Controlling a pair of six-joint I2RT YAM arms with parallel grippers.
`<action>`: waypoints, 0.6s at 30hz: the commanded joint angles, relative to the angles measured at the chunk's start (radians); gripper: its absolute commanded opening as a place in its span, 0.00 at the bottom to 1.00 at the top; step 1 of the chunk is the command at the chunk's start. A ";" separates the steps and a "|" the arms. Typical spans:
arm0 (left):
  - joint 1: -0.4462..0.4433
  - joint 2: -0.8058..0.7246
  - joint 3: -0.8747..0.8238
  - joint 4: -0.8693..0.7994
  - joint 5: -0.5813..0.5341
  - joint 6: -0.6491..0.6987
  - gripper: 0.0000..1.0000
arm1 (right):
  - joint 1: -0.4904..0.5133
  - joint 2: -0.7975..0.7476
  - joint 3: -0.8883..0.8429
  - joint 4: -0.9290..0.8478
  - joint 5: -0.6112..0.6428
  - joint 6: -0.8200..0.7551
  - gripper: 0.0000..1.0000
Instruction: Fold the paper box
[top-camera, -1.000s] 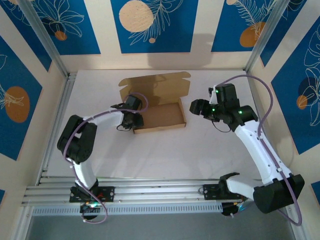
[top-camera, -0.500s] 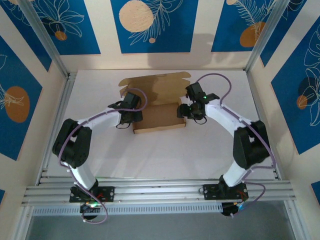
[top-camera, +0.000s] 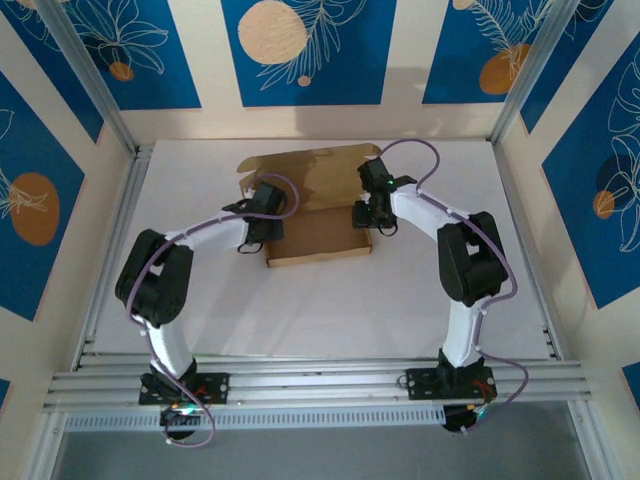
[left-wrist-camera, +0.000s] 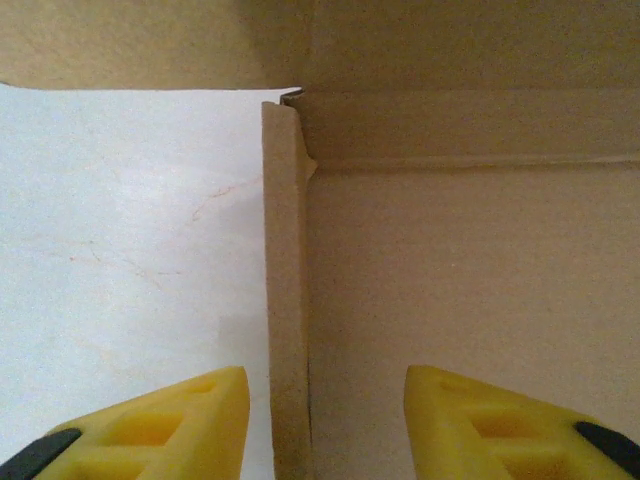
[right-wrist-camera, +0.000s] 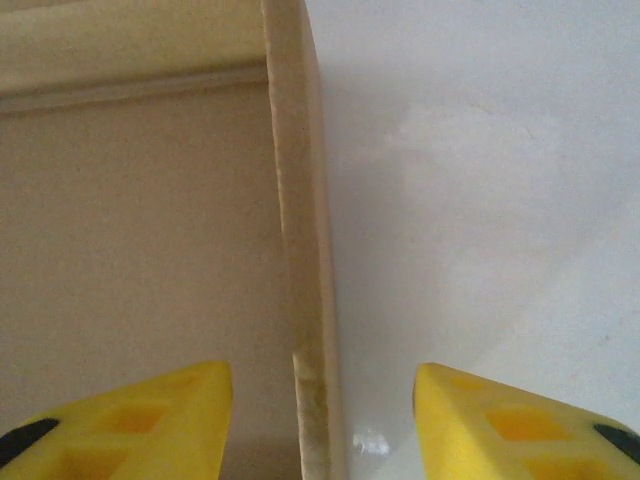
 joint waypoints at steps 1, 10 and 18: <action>-0.001 0.019 0.017 -0.015 -0.038 0.014 0.44 | 0.017 0.040 0.058 -0.025 0.030 -0.005 0.46; -0.001 0.067 0.048 -0.037 -0.048 0.001 0.38 | 0.062 0.110 0.105 -0.049 0.109 -0.022 0.35; -0.037 0.088 0.110 -0.101 -0.156 0.017 0.23 | 0.127 0.138 0.145 -0.099 0.268 -0.026 0.23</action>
